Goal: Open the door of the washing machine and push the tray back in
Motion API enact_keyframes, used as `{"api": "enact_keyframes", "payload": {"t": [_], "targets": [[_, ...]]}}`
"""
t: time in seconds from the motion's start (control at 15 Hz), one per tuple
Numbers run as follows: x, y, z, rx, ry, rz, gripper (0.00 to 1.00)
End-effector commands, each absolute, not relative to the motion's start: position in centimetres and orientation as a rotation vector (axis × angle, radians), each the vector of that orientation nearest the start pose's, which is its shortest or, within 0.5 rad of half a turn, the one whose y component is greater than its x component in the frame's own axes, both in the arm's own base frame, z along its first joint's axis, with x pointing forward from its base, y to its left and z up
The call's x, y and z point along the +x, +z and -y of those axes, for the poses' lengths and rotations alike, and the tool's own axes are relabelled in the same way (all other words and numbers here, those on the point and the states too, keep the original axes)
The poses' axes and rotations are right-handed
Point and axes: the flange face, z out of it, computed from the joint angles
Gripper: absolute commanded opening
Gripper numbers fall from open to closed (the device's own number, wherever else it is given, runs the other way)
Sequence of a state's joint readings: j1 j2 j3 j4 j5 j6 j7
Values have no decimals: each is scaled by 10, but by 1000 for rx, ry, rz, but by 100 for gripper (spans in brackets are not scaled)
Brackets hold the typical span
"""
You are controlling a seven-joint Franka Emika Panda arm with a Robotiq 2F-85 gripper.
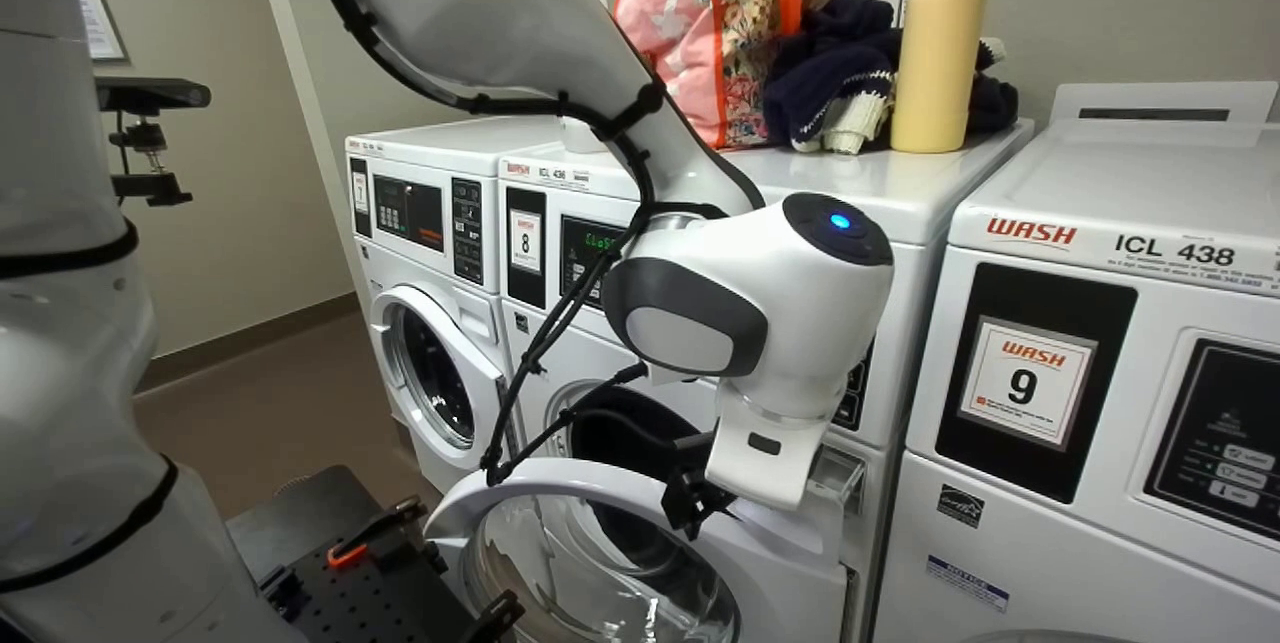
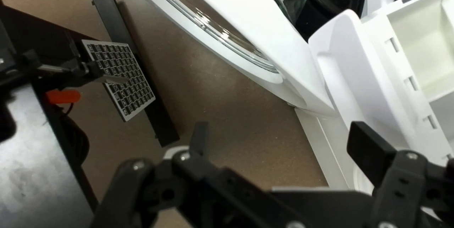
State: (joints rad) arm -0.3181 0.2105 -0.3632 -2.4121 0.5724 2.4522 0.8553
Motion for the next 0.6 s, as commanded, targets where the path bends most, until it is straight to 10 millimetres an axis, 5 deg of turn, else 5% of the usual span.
{"api": "enact_keyframes", "payload": {"t": [0.0, 0.53], "targets": [[374, 207, 299, -1536, 263, -2445, 100], [388, 198, 294, -1471, 243, -2426, 100]]}}
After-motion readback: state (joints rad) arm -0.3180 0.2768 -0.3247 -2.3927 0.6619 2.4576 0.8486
